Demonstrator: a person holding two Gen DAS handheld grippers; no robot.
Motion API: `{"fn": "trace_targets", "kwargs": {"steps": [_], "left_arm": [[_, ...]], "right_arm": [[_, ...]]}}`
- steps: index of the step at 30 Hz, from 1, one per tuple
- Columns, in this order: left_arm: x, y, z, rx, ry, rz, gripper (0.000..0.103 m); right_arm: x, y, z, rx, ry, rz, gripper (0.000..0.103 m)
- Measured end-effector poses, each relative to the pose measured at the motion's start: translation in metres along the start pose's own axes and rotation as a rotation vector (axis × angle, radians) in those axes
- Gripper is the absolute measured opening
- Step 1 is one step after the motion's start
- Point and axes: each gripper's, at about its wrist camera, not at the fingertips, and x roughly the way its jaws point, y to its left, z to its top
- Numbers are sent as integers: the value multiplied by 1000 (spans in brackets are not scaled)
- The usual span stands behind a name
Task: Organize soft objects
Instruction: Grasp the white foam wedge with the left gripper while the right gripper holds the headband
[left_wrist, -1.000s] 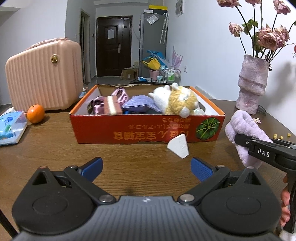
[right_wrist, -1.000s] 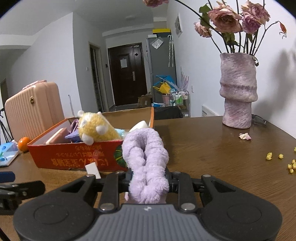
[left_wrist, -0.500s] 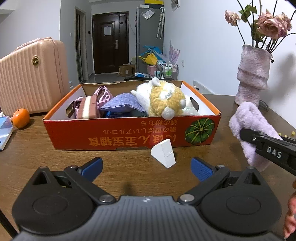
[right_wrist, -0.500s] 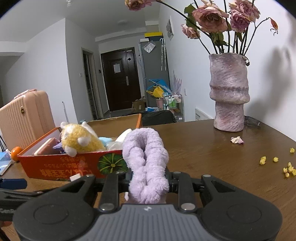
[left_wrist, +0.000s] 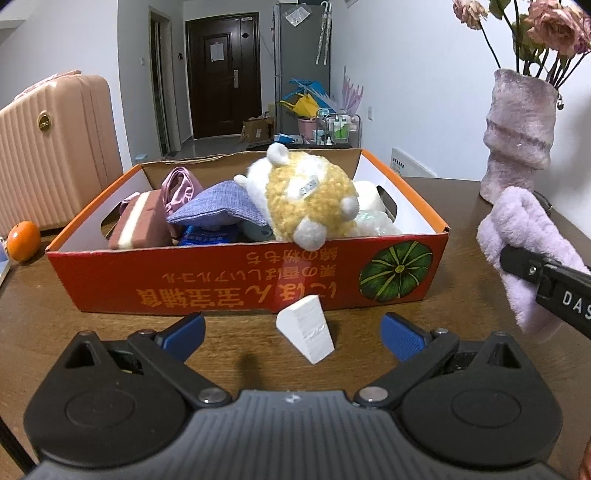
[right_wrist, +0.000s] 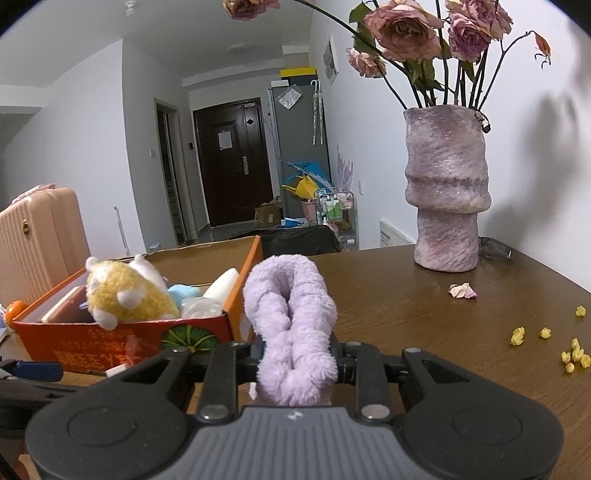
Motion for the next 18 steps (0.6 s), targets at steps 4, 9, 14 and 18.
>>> {"fn": "trace_targets", "kwargs": {"steps": [4,9,14,18], "left_arm": [[10,-5,4,0,8,15,103],[22,-5,9,-17,17,23,101],[30,-4,11,-25,36,22,88],[35,-2,11,-32,56,11,72]], "right_arm": [[6,-4,2,-2,-2,-4,26],[11,-6,5,-8,-2,-5,26],[13,-6,5,-12,1,-4,26],[14,-5,4,-13,1,-4,26]]}}
